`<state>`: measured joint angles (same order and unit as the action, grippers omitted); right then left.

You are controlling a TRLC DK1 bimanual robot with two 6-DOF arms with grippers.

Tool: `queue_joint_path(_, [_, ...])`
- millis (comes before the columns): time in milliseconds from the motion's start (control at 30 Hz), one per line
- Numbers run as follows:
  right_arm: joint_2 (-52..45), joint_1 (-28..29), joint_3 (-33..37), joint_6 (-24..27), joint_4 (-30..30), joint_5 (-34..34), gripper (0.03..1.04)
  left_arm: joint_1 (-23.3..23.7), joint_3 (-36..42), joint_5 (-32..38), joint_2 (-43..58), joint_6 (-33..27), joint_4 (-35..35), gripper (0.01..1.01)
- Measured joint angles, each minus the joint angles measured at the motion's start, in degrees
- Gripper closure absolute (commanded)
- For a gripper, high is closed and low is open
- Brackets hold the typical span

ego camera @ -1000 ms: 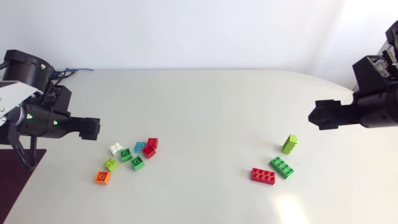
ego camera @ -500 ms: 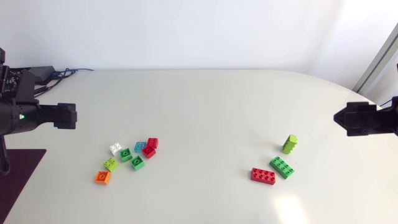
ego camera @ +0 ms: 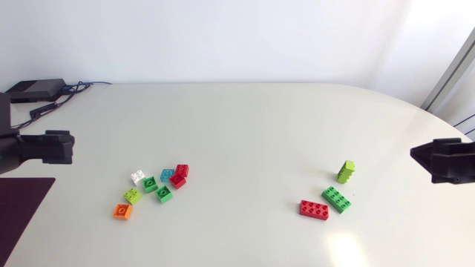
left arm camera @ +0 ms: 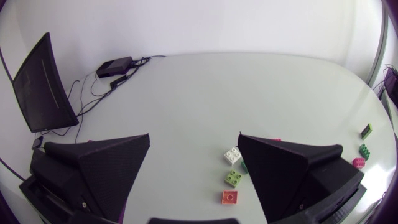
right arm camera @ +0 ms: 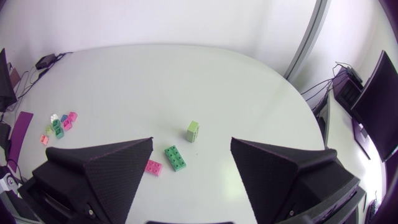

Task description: Sort duplo bricks by size, large to the right and small to the left

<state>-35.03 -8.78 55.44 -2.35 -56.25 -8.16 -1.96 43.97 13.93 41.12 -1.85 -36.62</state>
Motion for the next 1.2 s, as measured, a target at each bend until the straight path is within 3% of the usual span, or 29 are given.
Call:
queue_joint_path(533, [17.7, 0.0, -0.7, 0.3, -4.9, 0.0, 0.16, -1.6, -4.8, 1.1, -21.7, -2.2, -3.2, 0.044])
queue_joint_path(1000, [34.2, 7.3, -2.7, 6.3, -10.3, 4.0, 0.16, -0.4, -5.2, 1.0, -36.8, -5.3, -6.1, 0.046])
queue_joint_path(1200, [34.8, 10.0, -3.7, 7.4, -10.9, 5.1, 0.16, 0.9, -5.8, -0.1, -40.7, -6.3, -5.8, 0.046])
